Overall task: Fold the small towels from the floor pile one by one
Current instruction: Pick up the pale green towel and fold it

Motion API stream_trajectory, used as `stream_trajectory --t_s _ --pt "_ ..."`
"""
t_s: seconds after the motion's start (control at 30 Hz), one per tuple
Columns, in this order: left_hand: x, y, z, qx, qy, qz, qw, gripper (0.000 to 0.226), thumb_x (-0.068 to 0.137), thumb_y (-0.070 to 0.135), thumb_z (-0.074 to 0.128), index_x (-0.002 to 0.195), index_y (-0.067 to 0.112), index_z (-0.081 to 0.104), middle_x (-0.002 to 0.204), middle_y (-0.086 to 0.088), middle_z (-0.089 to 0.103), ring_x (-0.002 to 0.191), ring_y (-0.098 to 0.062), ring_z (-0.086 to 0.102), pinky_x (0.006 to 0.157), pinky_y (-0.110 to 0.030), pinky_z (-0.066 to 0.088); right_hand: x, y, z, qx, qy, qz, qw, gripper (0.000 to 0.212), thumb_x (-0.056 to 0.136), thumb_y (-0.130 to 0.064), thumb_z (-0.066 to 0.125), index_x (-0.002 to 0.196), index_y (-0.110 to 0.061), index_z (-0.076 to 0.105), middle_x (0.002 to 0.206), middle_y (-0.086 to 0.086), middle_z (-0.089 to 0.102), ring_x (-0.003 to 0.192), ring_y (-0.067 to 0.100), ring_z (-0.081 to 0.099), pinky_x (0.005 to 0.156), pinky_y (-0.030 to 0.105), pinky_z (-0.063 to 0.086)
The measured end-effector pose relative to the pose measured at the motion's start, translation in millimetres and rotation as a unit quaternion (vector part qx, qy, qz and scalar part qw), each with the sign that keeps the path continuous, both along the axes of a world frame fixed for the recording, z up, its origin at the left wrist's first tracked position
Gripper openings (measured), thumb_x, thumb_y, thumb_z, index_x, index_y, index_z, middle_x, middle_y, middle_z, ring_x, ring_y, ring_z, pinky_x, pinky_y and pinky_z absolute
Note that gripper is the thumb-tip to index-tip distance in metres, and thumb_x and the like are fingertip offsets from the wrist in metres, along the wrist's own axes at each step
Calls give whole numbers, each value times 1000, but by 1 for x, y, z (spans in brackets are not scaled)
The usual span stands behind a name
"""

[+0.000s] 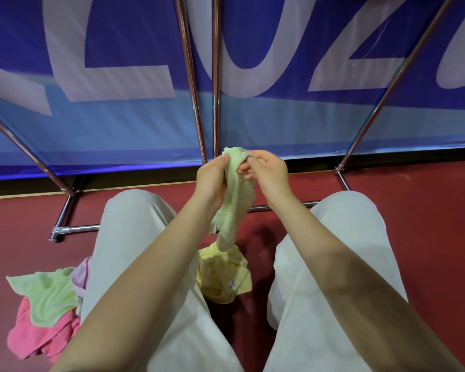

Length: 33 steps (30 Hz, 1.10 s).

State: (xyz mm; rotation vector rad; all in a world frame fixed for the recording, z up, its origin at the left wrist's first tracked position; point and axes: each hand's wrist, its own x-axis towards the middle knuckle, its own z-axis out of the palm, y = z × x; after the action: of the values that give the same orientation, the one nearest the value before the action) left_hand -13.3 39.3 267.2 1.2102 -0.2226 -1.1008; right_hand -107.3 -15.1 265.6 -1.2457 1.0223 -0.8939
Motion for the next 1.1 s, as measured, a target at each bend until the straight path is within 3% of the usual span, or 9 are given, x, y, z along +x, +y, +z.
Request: stream_trajectory --t_s 0.07,0.2,0.3,0.53,0.67,0.8,0.93,1.0,1.1 --pt "0 -1 -2 13 -40 -16 999 23 99 15 48 101 2 66 84 -10 67 61 -11 65 52 -17 48 -6 -5 -6 -91 72 -11 993 17 90 -5 55 98 -5 70 79 3 64 66 -1 60 65 12 46" --pt "2 -4 -6 22 -91 9 996 26 94 21 56 110 5 70 106 -14 71 90 -22 65 82 -33 51 -13 -9 -8 -274 156 -21 949 13 86 -11 64 92 -14 75 97 -6 59 99 10 54 88 16 41" --pt "1 -3 -5 18 -92 7 996 25 93 23 57 106 7 71 105 -13 72 92 -22 66 89 -37 52 -14 -4 -2 -237 121 25 964 12 87 -10 62 92 -14 73 89 -10 67 88 9 62 83 21 47" --pt "-13 -2 5 5 -150 -70 986 20 87 21 61 94 10 75 83 -5 71 77 -14 63 73 -31 49 -15 0 2 -213 93 -27 972 6 86 -12 64 81 -14 62 75 -4 63 69 9 55 67 20 46" --pt "-14 0 9 1 -201 -93 975 23 93 23 56 83 14 74 75 0 72 70 -7 63 69 -25 49 -16 -2 5 -170 76 -58 981 19 85 -14 66 72 -21 54 71 -4 60 67 10 55 63 21 46" --pt "-14 5 4 -51 -272 -130 952 16 95 22 60 100 17 74 94 0 75 91 -13 69 83 -28 53 -20 -3 8 -127 62 -44 989 18 85 -12 66 72 -19 56 68 -2 60 64 9 56 61 21 46" --pt "-8 4 -3 -35 -291 -71 953 20 95 22 57 83 25 72 83 1 68 81 -12 59 77 -31 46 -22 0 11 -117 51 28 991 13 88 -13 62 76 -14 59 67 -4 58 61 5 52 59 18 42" --pt "-3 4 -3 -36 -310 -66 948 23 96 20 53 80 24 68 82 2 64 77 -10 53 73 -28 41 -26 0 9 -175 105 89 975 11 89 -14 61 78 -15 59 68 -6 56 62 6 48 60 18 40" --pt "5 6 -1 -29 -329 -46 943 25 98 18 48 80 24 64 83 10 61 72 -3 52 67 -21 39 -37 -2 1 -271 262 173 910 20 87 -24 62 69 -21 52 62 -8 50 59 10 43 59 30 36"
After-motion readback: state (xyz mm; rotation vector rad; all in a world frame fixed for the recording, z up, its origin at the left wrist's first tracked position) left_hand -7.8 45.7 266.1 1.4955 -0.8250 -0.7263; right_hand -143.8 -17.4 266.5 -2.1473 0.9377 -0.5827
